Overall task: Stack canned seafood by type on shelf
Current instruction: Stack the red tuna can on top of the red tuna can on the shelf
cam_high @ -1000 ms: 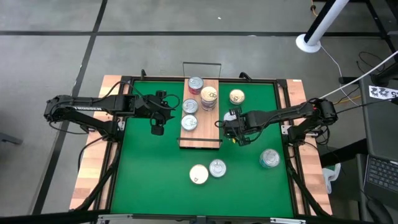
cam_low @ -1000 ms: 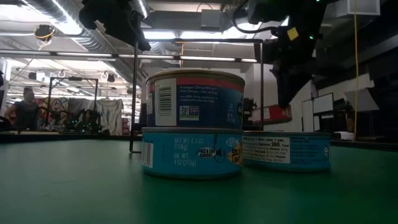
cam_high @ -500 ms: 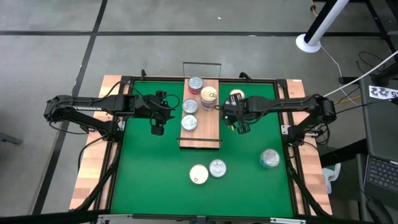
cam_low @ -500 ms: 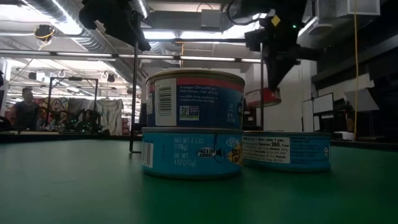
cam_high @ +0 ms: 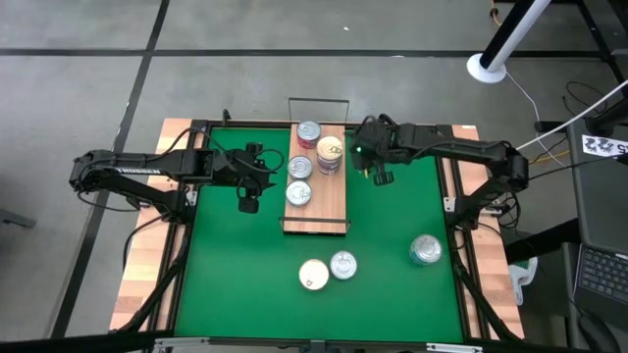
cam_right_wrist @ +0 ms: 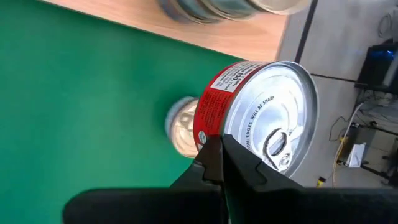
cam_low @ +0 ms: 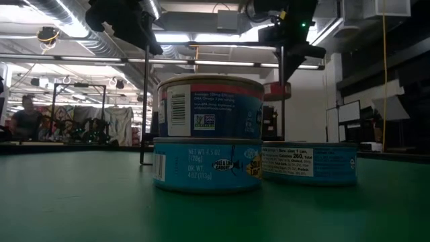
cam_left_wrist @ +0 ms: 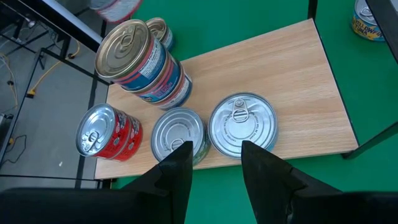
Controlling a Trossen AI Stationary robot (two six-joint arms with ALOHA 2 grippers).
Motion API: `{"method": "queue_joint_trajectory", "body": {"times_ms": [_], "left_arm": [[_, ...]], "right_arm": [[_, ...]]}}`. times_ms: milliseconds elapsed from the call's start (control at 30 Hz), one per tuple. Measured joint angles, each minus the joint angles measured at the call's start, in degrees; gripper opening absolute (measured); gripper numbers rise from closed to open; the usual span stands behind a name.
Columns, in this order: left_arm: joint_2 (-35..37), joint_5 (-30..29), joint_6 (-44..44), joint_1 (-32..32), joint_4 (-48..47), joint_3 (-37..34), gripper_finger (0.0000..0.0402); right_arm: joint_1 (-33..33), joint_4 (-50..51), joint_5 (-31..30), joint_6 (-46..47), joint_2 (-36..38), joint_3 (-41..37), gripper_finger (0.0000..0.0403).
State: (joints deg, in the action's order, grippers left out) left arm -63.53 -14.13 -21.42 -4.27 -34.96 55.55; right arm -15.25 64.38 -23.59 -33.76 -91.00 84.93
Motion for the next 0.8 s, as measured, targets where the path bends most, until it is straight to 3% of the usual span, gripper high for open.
{"method": "queue_joint_trajectory", "body": {"times_ms": [500,800], "left_arm": [[0.0,-0.02,-0.01,0.0,0.04,0.0,0.0131],[0.0,-0.02,0.74,0.0,0.48,0.0,0.0131]], "right_arm": [[-6.31,-14.69,1.91,-14.68,0.0,0.63,0.0],[-7.76,-22.44,7.49,-21.17,0.0,0.63,0.0]]}}
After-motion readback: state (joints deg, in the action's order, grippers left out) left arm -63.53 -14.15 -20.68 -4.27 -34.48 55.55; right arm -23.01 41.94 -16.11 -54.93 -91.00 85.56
